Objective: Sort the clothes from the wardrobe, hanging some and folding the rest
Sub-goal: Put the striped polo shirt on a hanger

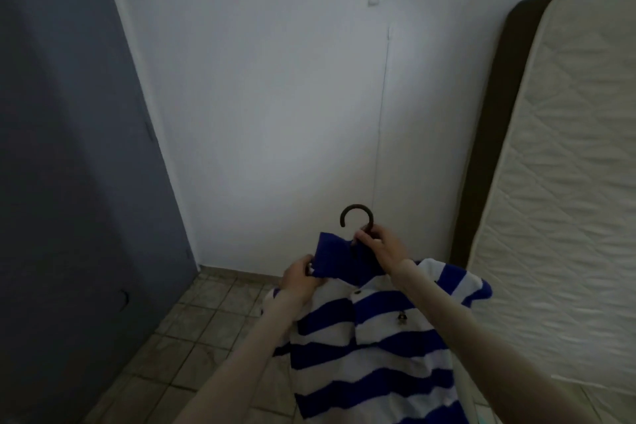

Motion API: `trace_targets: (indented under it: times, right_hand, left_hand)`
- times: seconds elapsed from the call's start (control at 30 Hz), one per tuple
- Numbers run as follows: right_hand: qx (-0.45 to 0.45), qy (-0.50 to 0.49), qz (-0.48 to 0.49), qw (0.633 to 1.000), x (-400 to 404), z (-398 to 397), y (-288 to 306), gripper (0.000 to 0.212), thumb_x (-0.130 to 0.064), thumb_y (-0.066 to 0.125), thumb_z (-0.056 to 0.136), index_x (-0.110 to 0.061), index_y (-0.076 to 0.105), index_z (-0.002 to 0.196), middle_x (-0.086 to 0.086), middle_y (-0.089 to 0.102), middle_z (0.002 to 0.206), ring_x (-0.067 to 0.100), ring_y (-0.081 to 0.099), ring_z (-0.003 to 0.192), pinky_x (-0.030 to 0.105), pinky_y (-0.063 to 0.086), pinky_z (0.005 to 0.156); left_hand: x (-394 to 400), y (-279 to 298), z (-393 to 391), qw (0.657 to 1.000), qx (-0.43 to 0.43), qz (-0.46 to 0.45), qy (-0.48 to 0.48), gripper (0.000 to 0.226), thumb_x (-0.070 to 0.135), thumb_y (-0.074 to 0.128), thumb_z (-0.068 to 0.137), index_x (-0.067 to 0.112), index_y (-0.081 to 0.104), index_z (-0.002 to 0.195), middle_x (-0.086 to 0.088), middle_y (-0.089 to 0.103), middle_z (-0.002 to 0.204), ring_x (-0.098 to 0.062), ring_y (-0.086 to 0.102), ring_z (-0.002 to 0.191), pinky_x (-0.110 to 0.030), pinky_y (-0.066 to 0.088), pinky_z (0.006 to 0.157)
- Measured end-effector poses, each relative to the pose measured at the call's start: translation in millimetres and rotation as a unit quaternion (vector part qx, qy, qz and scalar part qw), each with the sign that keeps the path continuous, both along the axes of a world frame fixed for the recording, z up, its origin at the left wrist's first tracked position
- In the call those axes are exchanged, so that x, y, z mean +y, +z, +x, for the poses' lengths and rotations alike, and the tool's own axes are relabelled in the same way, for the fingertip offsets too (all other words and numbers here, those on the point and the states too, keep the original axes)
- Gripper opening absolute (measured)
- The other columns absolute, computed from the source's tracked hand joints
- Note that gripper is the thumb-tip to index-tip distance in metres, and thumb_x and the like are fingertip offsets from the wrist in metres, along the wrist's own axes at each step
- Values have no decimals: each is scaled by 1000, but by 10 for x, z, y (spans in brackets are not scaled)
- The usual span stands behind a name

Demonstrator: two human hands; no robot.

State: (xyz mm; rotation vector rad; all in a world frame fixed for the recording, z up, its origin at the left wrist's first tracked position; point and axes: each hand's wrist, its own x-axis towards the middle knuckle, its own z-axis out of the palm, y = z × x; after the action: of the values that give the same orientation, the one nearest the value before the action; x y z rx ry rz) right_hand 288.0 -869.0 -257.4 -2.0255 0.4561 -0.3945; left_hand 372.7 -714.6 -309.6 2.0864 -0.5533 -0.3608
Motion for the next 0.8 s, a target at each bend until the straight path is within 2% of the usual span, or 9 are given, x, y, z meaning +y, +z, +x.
trace_targets:
  times: [0.07, 0.13, 0.23, 0.3, 0.43, 0.6, 0.7, 0.77, 0.8]
  right_hand:
    - [-17, 2, -41, 999, 0, 1, 142, 18, -39, 55, 90, -23, 64, 90, -2, 67, 100, 19, 60, 98, 40, 44, 94]
    - [-34, 5, -68, 997, -4, 14, 283, 16, -42, 57, 87, -29, 65, 84, -1, 70, 97, 18, 62, 96, 44, 46, 93]
    - [-61, -2, -92, 994, 82, -7, 557, 14, -34, 60, 88, -22, 67, 85, 1, 70, 97, 17, 62, 95, 37, 47, 90]
    - [-81, -4, -113, 990, 149, -25, 693, 15, -31, 61, 88, -18, 68, 88, 1, 70, 97, 16, 62, 93, 28, 46, 82]
    - [-110, -9, -151, 982, 272, -62, 825, 17, -30, 61, 89, -16, 70, 92, -1, 69, 95, 11, 59, 86, 22, 42, 77]
    - [-123, -7, -159, 980, 328, -118, 852, 14, -28, 61, 89, -17, 70, 89, 0, 70, 94, 10, 60, 86, 21, 41, 76]
    - [-122, -1, -153, 981, 338, -165, 844, 12, -26, 62, 89, -17, 69, 86, 2, 71, 93, 13, 63, 87, 24, 43, 77]
    - [-112, 4, -157, 981, 345, -189, 842, 12, -27, 62, 88, -17, 69, 86, 2, 71, 93, 14, 64, 88, 25, 46, 80]
    - [-108, 5, -158, 982, 348, -199, 840, 12, -27, 62, 88, -17, 68, 86, 2, 71, 93, 14, 64, 89, 26, 47, 81]
  left_hand:
    - [36, 193, -22, 996, -71, 46, 36, 21, 15, 62, 85, 20, 57, 105, -5, 64, 110, -22, 58, 101, -37, 45, 93]
    - [45, 390, -32, 988, -124, 70, 66, 31, 9, 56, 87, 18, 58, 117, -4, 62, 118, -23, 56, 109, -33, 43, 94]
    - [34, 702, -62, 984, -144, 5, 103, 32, 6, 49, 91, 12, 61, 119, -9, 61, 123, -25, 54, 113, -32, 47, 93]
    - [26, 912, -123, 983, -128, -61, 117, 26, 18, 52, 93, 8, 63, 115, -12, 62, 117, -25, 55, 108, -32, 49, 87]
    - [11, 1197, -285, 987, -40, -115, 109, 52, 53, 63, 81, 12, 53, 112, -6, 55, 110, -23, 57, 101, -34, 50, 82]
    - [88, 1212, -369, 988, -21, -63, 142, 36, 24, 57, 90, 4, 49, 119, -11, 55, 117, -24, 55, 105, -28, 44, 77]
    - [154, 1204, -393, 985, -7, -60, 163, 14, 16, 48, 95, 6, 53, 87, -3, 52, 86, -17, 51, 77, -27, 40, 70]
    - [194, 1186, -361, 981, 14, -71, 179, 33, 9, 42, 97, 12, 47, 64, -4, 52, 76, -17, 51, 70, -27, 43, 70]
    - [210, 1205, -358, 978, 33, -88, 185, 36, 5, 40, 97, 12, 48, 62, -10, 58, 82, -23, 55, 76, -29, 48, 75]
